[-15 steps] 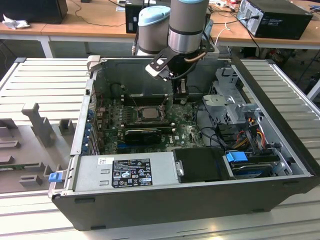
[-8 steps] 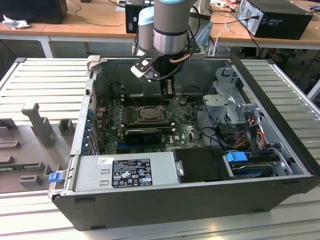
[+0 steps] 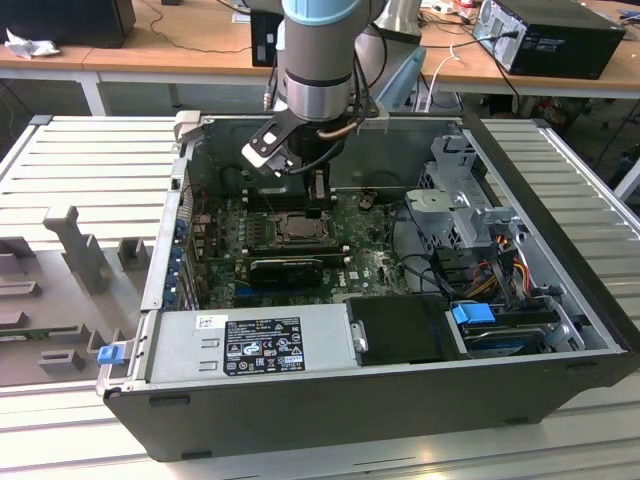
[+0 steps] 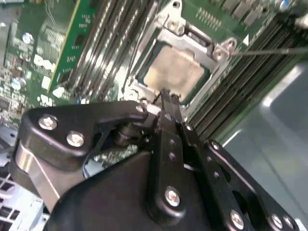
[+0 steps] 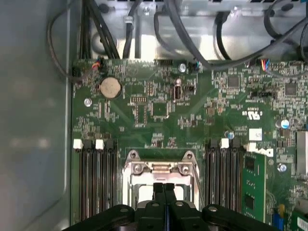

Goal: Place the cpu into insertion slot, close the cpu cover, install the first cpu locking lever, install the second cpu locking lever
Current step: 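Close the cpu cover, then install the first cpu locking lever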

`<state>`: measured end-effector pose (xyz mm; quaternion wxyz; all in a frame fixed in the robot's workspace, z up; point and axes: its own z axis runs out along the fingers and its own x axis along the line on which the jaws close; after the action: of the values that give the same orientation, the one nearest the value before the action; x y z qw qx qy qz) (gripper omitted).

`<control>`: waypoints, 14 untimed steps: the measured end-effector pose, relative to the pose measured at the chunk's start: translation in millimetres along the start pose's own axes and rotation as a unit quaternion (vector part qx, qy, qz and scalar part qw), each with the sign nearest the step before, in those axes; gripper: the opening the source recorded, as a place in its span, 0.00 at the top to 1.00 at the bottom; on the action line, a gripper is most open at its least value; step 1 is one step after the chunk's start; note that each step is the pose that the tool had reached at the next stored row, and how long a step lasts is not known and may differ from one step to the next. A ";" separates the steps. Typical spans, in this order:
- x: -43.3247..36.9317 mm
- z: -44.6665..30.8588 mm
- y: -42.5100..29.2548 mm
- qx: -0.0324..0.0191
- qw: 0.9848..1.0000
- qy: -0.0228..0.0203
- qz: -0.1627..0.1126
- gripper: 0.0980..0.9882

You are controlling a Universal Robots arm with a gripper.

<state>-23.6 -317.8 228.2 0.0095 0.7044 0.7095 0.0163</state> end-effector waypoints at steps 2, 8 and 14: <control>0.0 0.0 -3.5 0.000 1.000 0.000 -0.003 0.99; 0.1 -0.4 -14.3 0.000 1.000 0.000 -0.003 0.99; 0.1 -0.6 -18.2 0.000 1.000 0.000 -0.003 0.99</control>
<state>-41.7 -317.8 228.1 0.0094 0.7020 0.7119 0.0162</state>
